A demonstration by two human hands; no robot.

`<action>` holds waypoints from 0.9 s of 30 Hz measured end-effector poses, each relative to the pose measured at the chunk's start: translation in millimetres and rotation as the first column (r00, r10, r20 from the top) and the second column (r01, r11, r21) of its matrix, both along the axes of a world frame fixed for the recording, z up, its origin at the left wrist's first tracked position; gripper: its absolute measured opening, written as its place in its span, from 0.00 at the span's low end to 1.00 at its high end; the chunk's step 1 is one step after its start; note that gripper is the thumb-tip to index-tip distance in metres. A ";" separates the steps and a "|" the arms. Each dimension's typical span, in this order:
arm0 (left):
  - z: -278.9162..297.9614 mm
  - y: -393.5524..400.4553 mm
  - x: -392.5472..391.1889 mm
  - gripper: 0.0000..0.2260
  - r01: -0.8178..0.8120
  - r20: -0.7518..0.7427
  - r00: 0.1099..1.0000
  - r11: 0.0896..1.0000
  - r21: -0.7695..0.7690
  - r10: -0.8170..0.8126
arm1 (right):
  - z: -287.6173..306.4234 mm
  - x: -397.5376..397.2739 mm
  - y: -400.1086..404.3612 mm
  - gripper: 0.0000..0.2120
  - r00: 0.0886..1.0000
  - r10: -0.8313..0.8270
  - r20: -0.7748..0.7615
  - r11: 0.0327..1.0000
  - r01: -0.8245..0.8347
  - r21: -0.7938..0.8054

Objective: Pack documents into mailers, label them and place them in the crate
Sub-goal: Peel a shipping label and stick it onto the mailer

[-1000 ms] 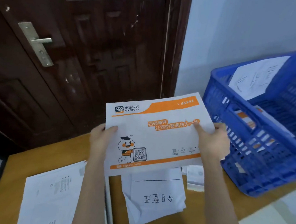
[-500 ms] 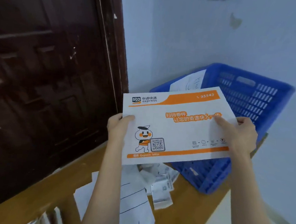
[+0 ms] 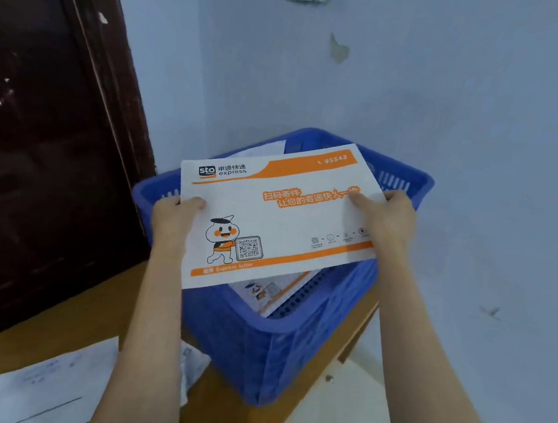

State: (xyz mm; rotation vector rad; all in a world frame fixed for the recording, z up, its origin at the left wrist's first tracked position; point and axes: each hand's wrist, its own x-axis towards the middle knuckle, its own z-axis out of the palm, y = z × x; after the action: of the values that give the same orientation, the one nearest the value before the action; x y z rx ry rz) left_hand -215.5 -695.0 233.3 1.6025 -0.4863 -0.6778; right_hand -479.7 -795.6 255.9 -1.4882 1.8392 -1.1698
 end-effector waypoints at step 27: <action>-157.8 -139.1 -7.5 0.16 0.040 -0.304 0.945 0.879 0.475 0.121 | -129.2 59.7 -265.1 0.40 0.709 0.653 -0.267 0.633 -0.316 0.707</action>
State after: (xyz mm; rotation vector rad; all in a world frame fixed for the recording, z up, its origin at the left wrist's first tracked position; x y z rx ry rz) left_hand -223.1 -834.1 75.5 1.9016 -0.0320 -1.0693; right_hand -420.1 -1060.7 126.7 -1.8044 1.6552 0.1525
